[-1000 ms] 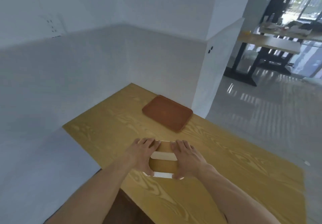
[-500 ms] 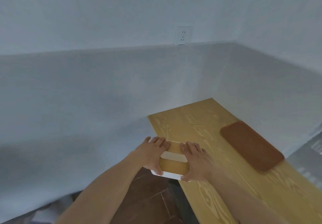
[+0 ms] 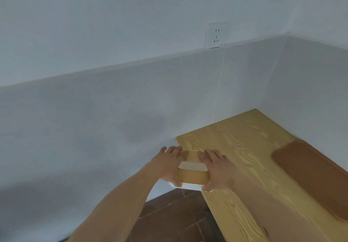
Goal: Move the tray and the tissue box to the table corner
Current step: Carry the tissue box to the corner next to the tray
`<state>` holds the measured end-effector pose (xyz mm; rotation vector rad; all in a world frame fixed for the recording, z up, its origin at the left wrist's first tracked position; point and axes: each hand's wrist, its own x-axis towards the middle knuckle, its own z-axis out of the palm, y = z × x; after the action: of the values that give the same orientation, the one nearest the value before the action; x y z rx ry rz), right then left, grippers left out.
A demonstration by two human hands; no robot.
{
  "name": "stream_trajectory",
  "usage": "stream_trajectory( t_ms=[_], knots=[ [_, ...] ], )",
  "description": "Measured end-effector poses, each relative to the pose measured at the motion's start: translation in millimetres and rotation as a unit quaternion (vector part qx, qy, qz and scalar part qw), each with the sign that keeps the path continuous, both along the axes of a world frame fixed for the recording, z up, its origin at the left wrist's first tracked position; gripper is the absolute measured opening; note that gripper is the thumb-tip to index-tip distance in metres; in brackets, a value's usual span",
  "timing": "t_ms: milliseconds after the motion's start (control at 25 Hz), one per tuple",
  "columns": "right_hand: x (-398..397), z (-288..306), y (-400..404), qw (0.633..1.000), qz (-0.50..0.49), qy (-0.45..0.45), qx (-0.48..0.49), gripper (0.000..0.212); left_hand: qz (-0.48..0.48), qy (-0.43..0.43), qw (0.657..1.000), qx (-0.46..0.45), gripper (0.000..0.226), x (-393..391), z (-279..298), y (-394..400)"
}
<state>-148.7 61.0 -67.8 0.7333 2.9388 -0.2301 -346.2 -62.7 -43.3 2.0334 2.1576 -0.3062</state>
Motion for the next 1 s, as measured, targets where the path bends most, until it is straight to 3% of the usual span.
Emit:
stream_trajectory(
  t_ms=[520,1000],
  knots=[
    [51.8,2.4,126.6,0.984,-0.178,0.0,-0.02,0.125,-0.17,-0.003,0.985,-0.012,0.118,26.8,7.3,205.6],
    [100.8,-34.5,177.5,0.919,-0.387,-0.026,-0.067,0.129,-0.372,0.021,0.926,-0.057,0.124,79.7,-50.5,360.0]
  ],
)
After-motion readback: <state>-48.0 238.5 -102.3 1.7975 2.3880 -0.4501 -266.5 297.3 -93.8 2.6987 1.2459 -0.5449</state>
